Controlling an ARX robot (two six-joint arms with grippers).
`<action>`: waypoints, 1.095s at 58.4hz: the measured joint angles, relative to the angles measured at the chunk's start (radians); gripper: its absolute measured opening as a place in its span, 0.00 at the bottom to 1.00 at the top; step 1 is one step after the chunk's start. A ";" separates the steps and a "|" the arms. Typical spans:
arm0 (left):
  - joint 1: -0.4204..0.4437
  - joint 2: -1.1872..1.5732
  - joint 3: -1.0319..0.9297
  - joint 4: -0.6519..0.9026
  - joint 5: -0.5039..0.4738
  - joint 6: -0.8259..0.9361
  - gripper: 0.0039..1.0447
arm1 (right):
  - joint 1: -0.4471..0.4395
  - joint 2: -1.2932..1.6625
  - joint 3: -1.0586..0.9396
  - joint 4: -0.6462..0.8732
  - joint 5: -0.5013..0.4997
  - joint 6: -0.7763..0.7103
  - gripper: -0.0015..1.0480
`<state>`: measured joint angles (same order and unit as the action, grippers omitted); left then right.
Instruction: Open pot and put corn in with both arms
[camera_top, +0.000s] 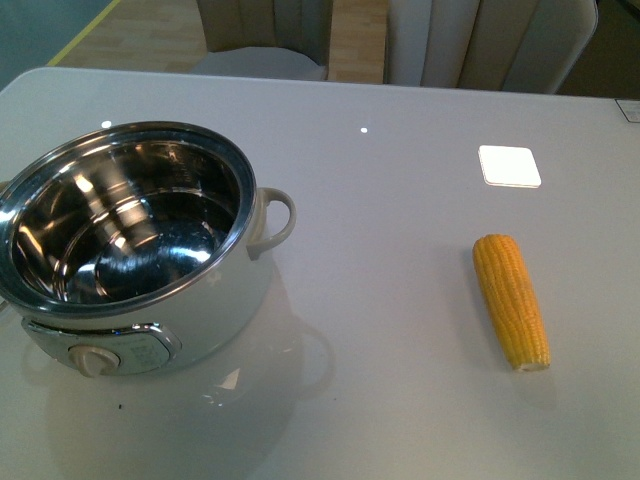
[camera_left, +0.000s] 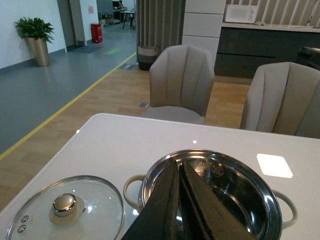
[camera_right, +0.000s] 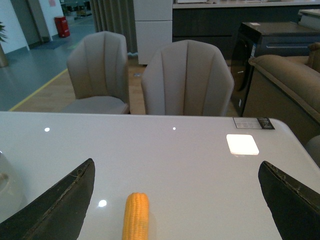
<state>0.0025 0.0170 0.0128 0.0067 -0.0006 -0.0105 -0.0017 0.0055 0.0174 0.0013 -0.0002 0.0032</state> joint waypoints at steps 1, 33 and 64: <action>0.000 -0.004 0.000 -0.001 0.000 0.000 0.03 | 0.000 0.000 0.000 0.000 0.000 0.000 0.92; 0.000 -0.011 0.000 -0.005 0.000 0.000 0.44 | 0.000 0.000 0.000 0.000 0.000 0.000 0.92; 0.000 -0.011 0.000 -0.005 0.000 0.002 0.94 | 0.000 0.000 0.000 0.000 0.000 0.000 0.92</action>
<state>0.0025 0.0063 0.0128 0.0013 -0.0002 -0.0082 -0.0017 0.0051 0.0174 0.0013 -0.0002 0.0032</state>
